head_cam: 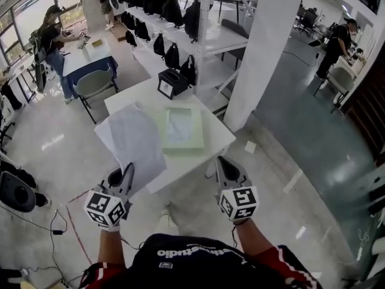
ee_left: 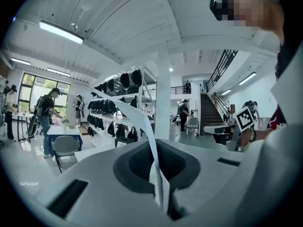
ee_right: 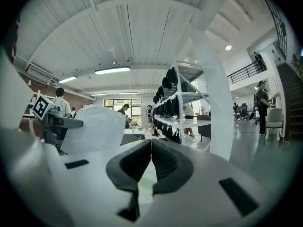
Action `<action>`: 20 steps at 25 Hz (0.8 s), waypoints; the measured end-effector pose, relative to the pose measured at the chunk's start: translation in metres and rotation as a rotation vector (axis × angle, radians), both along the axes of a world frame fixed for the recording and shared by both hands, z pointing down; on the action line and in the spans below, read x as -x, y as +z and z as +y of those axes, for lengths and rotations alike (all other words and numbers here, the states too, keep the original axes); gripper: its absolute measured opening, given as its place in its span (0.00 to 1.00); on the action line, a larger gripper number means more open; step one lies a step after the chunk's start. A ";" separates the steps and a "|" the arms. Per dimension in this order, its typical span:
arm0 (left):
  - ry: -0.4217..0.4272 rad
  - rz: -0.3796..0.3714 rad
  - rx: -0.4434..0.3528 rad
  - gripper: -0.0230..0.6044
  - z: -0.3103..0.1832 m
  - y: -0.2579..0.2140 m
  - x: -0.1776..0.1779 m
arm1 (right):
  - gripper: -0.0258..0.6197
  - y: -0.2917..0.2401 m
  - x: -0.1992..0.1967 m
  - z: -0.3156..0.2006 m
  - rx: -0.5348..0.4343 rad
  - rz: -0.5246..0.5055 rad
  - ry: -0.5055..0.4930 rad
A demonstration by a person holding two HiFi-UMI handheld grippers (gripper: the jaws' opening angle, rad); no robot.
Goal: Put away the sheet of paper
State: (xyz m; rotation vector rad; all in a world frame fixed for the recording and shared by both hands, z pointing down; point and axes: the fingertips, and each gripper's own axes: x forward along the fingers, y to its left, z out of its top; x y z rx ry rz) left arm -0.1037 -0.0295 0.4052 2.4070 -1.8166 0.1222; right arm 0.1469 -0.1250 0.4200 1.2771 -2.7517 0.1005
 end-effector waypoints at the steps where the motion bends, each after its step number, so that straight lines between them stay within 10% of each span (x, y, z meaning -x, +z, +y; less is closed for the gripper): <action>1: 0.003 0.008 0.002 0.04 -0.006 0.002 0.006 | 0.04 -0.001 0.004 -0.004 -0.002 0.006 0.003; 20: 0.120 0.070 0.030 0.04 -0.143 0.025 0.112 | 0.04 -0.013 0.093 -0.101 -0.037 0.063 0.128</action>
